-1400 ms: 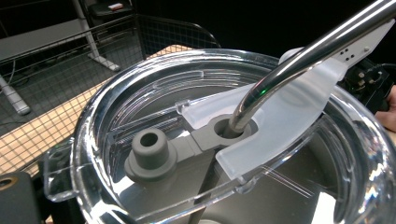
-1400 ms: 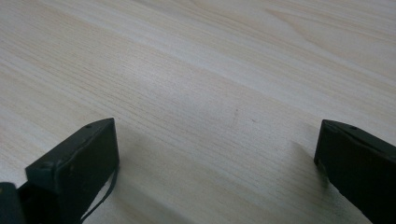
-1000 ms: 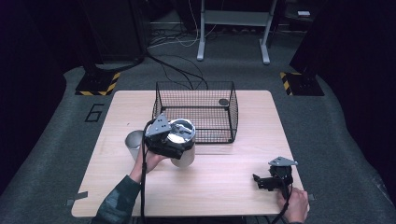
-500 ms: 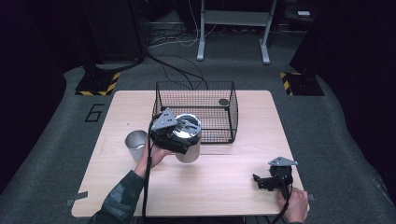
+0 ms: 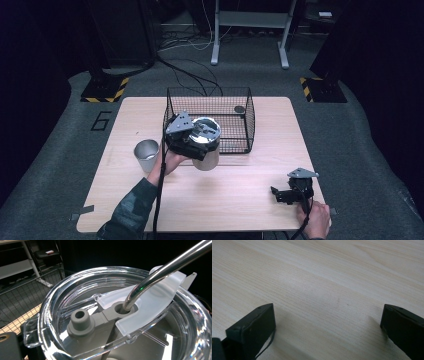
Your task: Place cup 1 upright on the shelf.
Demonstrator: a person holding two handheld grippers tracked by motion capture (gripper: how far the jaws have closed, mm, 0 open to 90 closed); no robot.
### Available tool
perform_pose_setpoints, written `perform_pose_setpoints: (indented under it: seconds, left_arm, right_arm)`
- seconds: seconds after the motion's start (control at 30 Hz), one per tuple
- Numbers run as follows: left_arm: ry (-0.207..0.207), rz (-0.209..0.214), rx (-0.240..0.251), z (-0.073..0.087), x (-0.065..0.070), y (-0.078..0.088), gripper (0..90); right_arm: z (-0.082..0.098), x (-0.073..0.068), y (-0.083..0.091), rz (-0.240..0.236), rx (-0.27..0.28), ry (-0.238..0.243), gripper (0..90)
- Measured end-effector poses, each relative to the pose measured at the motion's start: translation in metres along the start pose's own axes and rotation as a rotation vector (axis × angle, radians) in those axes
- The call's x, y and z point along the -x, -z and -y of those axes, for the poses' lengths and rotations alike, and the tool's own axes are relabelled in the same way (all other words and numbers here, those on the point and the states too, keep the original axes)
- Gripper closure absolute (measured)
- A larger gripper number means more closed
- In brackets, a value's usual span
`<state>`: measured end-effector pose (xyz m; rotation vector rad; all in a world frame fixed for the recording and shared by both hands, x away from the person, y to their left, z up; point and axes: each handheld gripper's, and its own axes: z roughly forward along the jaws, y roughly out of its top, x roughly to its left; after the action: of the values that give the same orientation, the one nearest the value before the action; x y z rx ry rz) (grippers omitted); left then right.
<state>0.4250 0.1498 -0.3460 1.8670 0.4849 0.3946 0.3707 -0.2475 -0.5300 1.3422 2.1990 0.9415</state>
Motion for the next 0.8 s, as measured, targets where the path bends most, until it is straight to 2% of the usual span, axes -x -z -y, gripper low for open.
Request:
perform_pose_setpoints:
  seconds: [0.07, 0.4, 0.5, 0.53, 0.67, 0.8]
  left_arm:
    - [0.011, 0.0, 0.004, -0.002, 0.0, -0.001, 4.2]
    - [0.004, -0.002, 0.01, -0.014, -0.009, -0.006, 4.2]
    - [0.014, -0.003, 0.019, -0.019, -0.01, -0.008, 4.2]
    - [0.002, 0.0, 0.013, -0.021, -0.012, -0.009, 4.2]
    - [0.004, -0.011, 0.023, -0.026, -0.015, -0.012, 4.2]
    - [0.019, -0.013, 0.021, -0.029, -0.021, -0.015, 4.2]
  right_arm:
    - [0.0, 0.0, 0.0, 0.0, 0.0, 0.0, 0.0]
    - [0.0, 0.0, 0.0, 0.0, -0.001, -0.001, 0.0]
    - [0.0, 0.0, 0.0, 0.0, 0.0, 0.0, 0.0]
    - [0.0, 0.0, 0.0, 0.0, 0.0, 0.0, 0.0]
    - [0.0, 0.0, 0.0, 0.0, 0.0, 0.0, 0.0]
    - [0.0, 0.0, 0.0, 0.0, -0.001, 0.0, 0.0]
